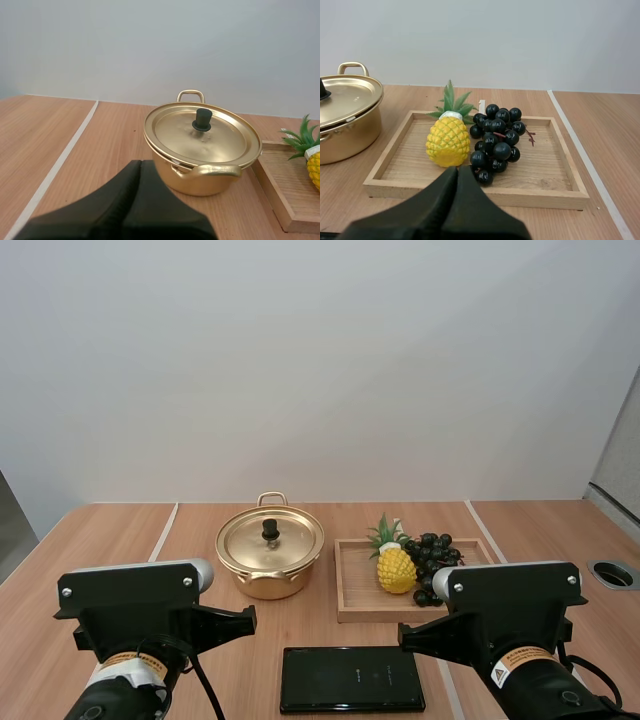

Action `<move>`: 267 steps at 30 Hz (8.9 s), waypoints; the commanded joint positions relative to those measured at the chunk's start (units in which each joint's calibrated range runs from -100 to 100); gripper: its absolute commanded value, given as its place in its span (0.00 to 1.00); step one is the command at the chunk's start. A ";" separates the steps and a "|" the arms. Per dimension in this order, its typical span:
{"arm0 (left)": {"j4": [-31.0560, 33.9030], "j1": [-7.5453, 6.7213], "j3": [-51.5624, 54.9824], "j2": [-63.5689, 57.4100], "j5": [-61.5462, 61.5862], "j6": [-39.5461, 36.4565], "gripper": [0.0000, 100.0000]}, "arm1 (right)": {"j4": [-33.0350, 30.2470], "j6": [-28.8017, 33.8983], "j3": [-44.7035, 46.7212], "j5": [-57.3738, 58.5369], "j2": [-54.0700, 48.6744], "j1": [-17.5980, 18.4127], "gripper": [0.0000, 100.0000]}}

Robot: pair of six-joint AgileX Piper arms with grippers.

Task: Open the pot, put the grape inside, and close it

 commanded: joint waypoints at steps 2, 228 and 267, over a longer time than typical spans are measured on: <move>0.62 0.09 0.10 -0.21 -0.56 -0.50 0.00 | 0.02 -0.04 0.20 -1.31 -0.28 -0.16 0.00; -4.12 -1.26 -93.78 64.15 37.86 15.78 0.00 | -8.24 4.83 -102.51 67.70 68.06 -0.17 0.00; -3.69 -1.26 -93.40 84.47 67.37 14.04 0.11 | -9.05 4.74 -81.58 67.70 74.43 -0.17 0.00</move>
